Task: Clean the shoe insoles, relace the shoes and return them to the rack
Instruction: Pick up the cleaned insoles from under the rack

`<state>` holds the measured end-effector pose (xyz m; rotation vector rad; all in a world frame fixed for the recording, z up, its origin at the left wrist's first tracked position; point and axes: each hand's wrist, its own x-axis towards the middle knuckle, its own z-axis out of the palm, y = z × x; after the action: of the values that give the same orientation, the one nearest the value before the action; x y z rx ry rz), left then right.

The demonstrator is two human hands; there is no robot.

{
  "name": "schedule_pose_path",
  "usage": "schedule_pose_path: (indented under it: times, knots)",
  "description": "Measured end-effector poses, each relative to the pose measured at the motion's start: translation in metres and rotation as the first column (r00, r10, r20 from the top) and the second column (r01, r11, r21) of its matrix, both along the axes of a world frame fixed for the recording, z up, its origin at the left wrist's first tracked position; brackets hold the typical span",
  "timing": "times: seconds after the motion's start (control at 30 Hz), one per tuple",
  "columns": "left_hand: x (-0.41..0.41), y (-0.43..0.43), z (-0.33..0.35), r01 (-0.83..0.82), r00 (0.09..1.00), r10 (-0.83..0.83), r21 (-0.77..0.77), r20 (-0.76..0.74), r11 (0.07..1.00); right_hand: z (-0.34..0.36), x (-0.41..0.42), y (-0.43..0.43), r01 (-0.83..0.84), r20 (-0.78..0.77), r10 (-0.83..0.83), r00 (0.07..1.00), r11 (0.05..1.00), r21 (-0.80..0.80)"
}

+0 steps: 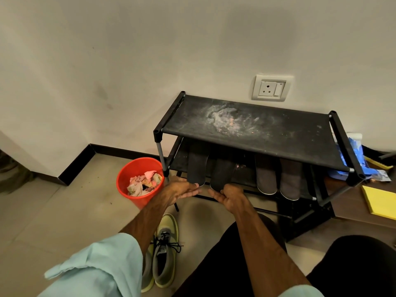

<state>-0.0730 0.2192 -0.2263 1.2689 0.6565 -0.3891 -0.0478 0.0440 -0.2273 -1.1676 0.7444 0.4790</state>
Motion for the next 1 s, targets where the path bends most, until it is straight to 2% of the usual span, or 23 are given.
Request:
schedule_pose_path:
  times: [0.3,0.8,0.87,0.93,1.0]
  knots:
    - [-0.003,0.009,0.003,-0.03,0.999,0.03,0.01,-0.011,0.999,0.004,-0.001,0.002,0.011,-0.002,-0.011,1.0,1.0,0.011]
    - [-0.009,0.015,0.011,-0.014,1.0,0.015,0.013,-0.025,1.0,0.01,-0.003,0.002,0.005,-0.017,-0.007,1.0,0.996,-0.088]
    - [-0.012,0.015,0.009,0.052,0.997,-0.051,0.008,-0.061,0.999,0.014,-0.005,0.002,-0.014,-0.009,0.013,1.0,0.994,-0.106]
    - [-0.015,0.016,0.009,0.191,0.969,-0.188,0.006,-0.159,0.982,0.019,-0.008,0.001,-0.042,0.006,0.043,0.999,0.994,-0.105]
    - [-0.017,0.013,0.013,0.388,0.883,-0.364,0.025,-0.297,0.921,0.027,-0.012,-0.005,-0.072,-0.005,0.072,0.997,0.992,-0.102]
